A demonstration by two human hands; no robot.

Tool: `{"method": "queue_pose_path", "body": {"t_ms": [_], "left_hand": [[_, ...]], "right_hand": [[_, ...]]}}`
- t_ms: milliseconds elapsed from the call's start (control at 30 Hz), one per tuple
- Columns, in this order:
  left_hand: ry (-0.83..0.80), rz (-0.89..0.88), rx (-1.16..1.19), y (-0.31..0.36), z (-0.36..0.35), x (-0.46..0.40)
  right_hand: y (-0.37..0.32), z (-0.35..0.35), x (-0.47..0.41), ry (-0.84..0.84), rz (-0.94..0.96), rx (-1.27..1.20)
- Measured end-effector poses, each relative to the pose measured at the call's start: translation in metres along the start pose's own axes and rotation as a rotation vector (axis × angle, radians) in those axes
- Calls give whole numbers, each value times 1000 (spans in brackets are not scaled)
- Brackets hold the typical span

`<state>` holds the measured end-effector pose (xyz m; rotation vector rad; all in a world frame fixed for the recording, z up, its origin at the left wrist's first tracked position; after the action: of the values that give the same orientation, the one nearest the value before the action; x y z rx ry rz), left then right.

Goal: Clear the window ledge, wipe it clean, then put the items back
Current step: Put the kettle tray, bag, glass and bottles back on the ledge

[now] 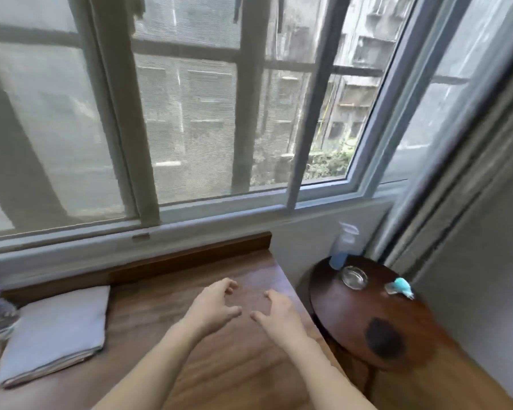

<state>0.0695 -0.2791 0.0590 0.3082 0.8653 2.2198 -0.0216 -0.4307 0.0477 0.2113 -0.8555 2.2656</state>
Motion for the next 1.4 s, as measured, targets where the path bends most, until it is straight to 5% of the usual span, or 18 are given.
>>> {"method": "queue_pose_path", "body": {"t_ms": [300,600,1000,1400], "left_hand": [[-144,-150,53,114,-106,-80],[-276,-228,62,155,-174,-148],[-331,-95,113,182,-286,-254],[-311,216,49,158,-423,-396]], "right_hand": [[127,94,-21,148,-193,-62],[206,141,-41,294,-411,-215],[305,194,-145,301,-563,-304],[418,221,-321,204,-666,-316]]}}
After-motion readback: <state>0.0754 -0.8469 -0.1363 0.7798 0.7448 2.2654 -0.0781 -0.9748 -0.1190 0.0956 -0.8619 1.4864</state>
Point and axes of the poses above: each hand's wrist, its own x-axis away from the middle knuckle, its own z-axis out of the back of the hand, y = z × x, the point moved 3 cm from there along -x, towards the middle knuckle, and after that the axes turned 14 degrees about -z, right-handed, at the moved point
